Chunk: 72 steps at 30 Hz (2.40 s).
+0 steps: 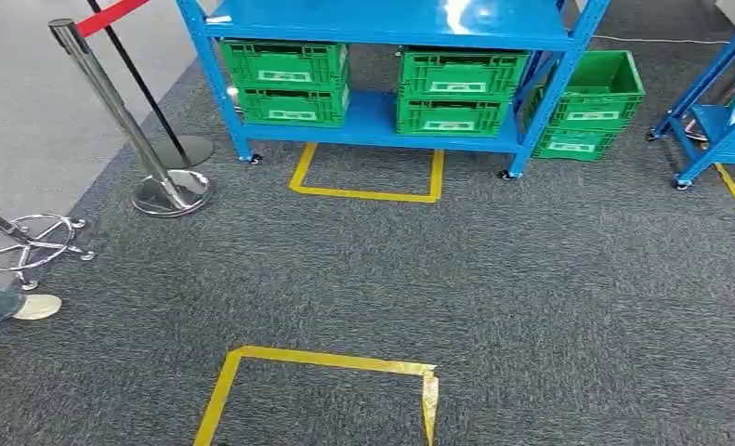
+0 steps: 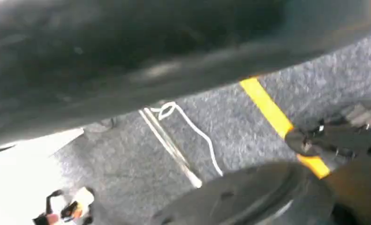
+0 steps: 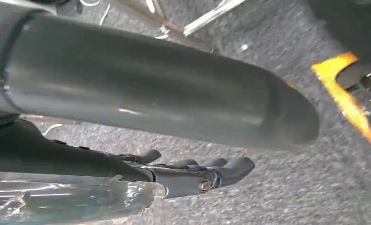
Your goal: Take the parts from the cabinet and place them on the table.
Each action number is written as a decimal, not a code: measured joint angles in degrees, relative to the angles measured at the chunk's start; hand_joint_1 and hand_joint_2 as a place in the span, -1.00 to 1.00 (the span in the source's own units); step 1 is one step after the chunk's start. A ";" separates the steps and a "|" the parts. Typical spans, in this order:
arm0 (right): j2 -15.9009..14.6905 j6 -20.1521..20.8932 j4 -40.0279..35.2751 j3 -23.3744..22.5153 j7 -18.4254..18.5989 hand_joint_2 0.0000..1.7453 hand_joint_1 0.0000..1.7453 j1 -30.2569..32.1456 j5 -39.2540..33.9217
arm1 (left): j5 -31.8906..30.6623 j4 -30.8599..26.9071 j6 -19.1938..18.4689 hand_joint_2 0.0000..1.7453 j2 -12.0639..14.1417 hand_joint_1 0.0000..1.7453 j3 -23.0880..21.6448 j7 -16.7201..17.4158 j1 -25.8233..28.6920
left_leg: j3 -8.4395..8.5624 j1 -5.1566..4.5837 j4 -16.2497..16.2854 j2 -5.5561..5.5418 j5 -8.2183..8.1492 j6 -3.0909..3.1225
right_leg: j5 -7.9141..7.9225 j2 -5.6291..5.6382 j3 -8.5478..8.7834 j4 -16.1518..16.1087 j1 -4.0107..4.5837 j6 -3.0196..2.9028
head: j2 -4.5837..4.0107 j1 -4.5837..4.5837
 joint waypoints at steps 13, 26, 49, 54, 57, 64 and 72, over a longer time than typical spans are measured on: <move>-0.13 -0.04 0.00 -0.11 -0.07 -1.00 -1.00 -0.36 -0.02 | -0.02 -0.09 0.00 -1.00 -0.17 -1.00 0.11 0.04 0.02 | 1.01 -0.98 0.26 5.54 -0.78 -1.03 | 0.63 -3.86 2.24 -1.90 0.75 -1.55 | 0.00 0.11; -0.15 0.04 0.00 -0.39 -0.11 -1.00 -1.00 -0.46 -0.18 | -0.07 -0.17 -0.11 -1.00 -0.31 -1.00 0.26 0.07 -0.18 | 0.35 0.46 1.00 -2.16 -1.37 -2.30 | 1.67 3.77 1.21 -1.91 -0.15 -1.23 | 0.00 -0.37; -0.20 -2.67 0.00 0.55 -0.33 -1.00 -1.00 -0.47 2.03 | -1.71 -1.97 1.75 -1.00 -2.12 -1.00 1.25 -2.12 -0.22 | 0.23 -0.12 0.52 -1.97 -0.71 -0.91 | 2.58 3.56 1.70 -3.64 -0.67 0.05 | 0.00 -0.22; -0.17 -3.04 0.00 0.61 -0.39 -1.00 -1.00 -0.48 2.42 | -1.94 -2.27 1.86 -1.00 -2.43 -1.00 1.29 -2.40 -0.22 | 0.23 -0.05 0.51 -1.97 -0.63 -1.04 | 2.58 3.56 1.66 -3.52 -0.62 0.04 | 0.00 -0.20; -0.13 -3.28 0.00 0.98 -0.42 -1.00 -1.00 -0.50 2.82 | -2.12 -2.34 1.86 -1.00 -2.49 -1.00 1.51 -2.49 -0.23 | 0.24 -0.06 0.51 -1.98 -0.62 -1.04 | 2.58 3.56 1.66 -3.48 -0.62 0.04 | 0.00 -0.20; -0.04 -3.34 0.00 1.42 -0.50 -1.00 -1.00 -0.50 2.62 | -1.42 -2.75 3.30 -1.00 -2.82 -1.00 2.01 -2.54 -0.23 | 0.24 -0.06 0.51 -1.97 -0.62 -1.04 | 2.58 3.55 1.65 -3.48 -0.62 0.04 | 0.00 -0.20; 13.45 -10.14 1.03 2.49 16.33 -1.00 -1.00 -1.96 3.06 | 46.52 -36.72 0.31 -1.00 -7.04 -1.00 -14.67 32.58 18.03 | 0.59 -0.36 0.09 -1.05 -1.19 -0.01 | 3.39 4.58 1.89 -3.50 -0.44 1.14 | 0.00 0.17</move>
